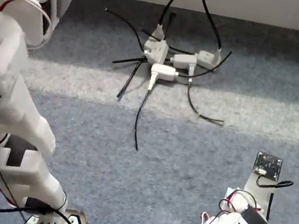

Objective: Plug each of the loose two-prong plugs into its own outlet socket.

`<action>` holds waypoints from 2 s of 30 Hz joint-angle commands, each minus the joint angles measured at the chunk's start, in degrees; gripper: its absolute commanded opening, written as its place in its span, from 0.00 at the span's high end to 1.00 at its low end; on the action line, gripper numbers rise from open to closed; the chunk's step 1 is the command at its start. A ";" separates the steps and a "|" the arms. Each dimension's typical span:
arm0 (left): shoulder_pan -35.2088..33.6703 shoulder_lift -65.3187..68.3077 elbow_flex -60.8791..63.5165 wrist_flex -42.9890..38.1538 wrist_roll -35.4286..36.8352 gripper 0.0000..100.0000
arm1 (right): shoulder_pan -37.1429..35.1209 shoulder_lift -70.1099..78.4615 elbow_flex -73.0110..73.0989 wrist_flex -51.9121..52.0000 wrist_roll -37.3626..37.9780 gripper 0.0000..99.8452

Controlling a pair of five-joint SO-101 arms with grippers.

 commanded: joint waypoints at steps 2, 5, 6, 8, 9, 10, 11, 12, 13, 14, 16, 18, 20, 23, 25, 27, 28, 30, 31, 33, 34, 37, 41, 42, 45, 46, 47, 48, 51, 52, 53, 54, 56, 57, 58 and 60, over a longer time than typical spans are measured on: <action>-0.75 -17.63 17.27 0.35 0.53 0.77 | -7.78 0.13 -17.54 12.62 -11.60 0.99; -0.66 -29.67 32.66 0.26 0.53 0.77 | -16.31 0.13 -25.10 15.69 -17.85 0.99; -0.66 -33.54 38.02 0.26 0.53 0.77 | -19.82 0.13 -26.24 16.04 -19.08 0.99; -0.66 -40.92 49.10 0.18 0.53 0.77 | -26.59 0.04 -26.51 16.04 -20.04 0.99; -0.66 -44.35 54.90 0.18 0.44 0.77 | -29.85 0.04 -26.42 16.04 -20.13 0.99; -0.66 -47.69 60.79 0.18 0.44 0.77 | -32.48 0.04 -26.24 16.04 -20.22 0.99; -0.66 -50.68 66.59 0.18 0.44 0.77 | -34.59 0.04 -25.54 16.04 -20.22 0.99; -0.66 -53.49 72.75 0.18 0.35 0.77 | -36.35 0.04 -24.92 15.87 -20.22 0.99; -0.66 -56.22 78.64 0.18 0.35 0.77 | -37.67 0.04 -24.31 15.60 -20.22 0.99; -0.66 -58.68 84.09 0.09 0.35 0.77 | -38.81 0.04 -24.04 15.43 -20.31 0.99; -0.66 -63.25 94.55 -1.49 0.35 0.77 | -40.31 0.04 -23.52 14.02 -20.31 0.99; -0.66 -67.47 104.92 -5.71 0.26 0.77 | -41.36 0.04 -21.58 12.00 -20.31 0.99; -0.66 -71.87 115.30 -10.37 0.26 0.77 | -41.54 0.04 -18.51 9.63 -20.31 0.99; -0.75 -78.99 132.00 -18.02 0.26 0.77 | -41.54 0.04 -12.35 6.64 -20.31 0.99; -0.75 -84.79 141.49 -24.79 0.26 0.77 | -41.54 0.04 -8.22 4.35 -20.31 0.99; -0.75 -91.30 150.81 -31.21 0.26 0.77 | -41.54 0.04 -4.26 1.71 -20.31 0.99; -0.75 -94.64 155.56 -33.85 0.26 0.77 | -41.54 0.04 -2.77 0.48 -20.31 0.99; -0.75 -101.85 165.14 -38.24 0.26 0.77 | -41.54 0.04 -0.31 -0.75 -20.31 0.99; -0.66 -105.54 169.71 -40.00 0.26 0.77 | -41.54 0.04 0.57 -0.84 -20.31 0.99; -0.66 -113.01 177.80 -41.32 0.26 0.77 | -41.54 0.04 1.98 -0.66 -20.31 0.99; -0.66 -116.09 181.14 -41.41 0.26 0.77 | -41.54 0.04 2.33 -0.66 -20.31 0.99; -0.40 -116.18 186.59 -41.41 0.26 0.76 | -41.54 0.04 2.86 0.40 -20.31 0.99; 5.76 -113.36 188.35 -40.35 0.26 0.77 | -41.54 0.04 4.00 2.24 -20.04 0.99; 7.87 -113.45 188.35 -39.03 0.26 0.77 | -41.54 0.04 4.53 2.24 -20.04 0.99; 15.34 -113.45 188.35 -34.64 0.26 0.77 | -41.54 0.04 6.20 0.84 -20.22 0.99; 17.36 -113.45 188.35 -32.88 0.26 0.77 | -41.54 0.04 6.99 -0.48 -20.31 0.99; 18.95 -113.45 188.35 -30.86 0.26 0.77 | -41.54 0.04 7.52 -1.36 -20.31 0.99; 20.18 -113.45 188.35 -29.01 0.26 0.77 | -41.54 0.04 7.96 -1.45 -20.31 0.99; 20.53 -113.45 188.35 -26.64 0.26 0.77 | -40.92 0.04 8.04 -1.36 -20.13 0.99; 19.74 -113.45 188.35 -26.64 0.26 0.77 | -40.04 0.04 8.04 -1.36 -20.13 0.99; 18.42 -113.45 188.35 -26.64 0.26 0.77 | -38.46 0.04 8.04 -1.27 -20.22 0.99; 16.48 -113.45 188.35 -26.64 0.26 0.77 | -36.70 0.04 8.04 -1.01 -20.31 0.99; 11.30 -113.45 188.35 -26.64 0.26 0.77 | -34.42 0.04 8.04 1.80 -20.31 0.99; 8.40 -113.45 188.35 -26.64 0.26 0.77 | -33.63 0.04 8.04 3.12 -20.31 0.99; 6.29 -113.45 188.35 -26.64 0.26 0.77 | -33.36 0.04 8.04 3.65 -20.13 0.99; 4.53 -113.45 188.35 -26.55 0.26 0.77 | -33.54 0.04 8.04 3.82 -20.04 0.99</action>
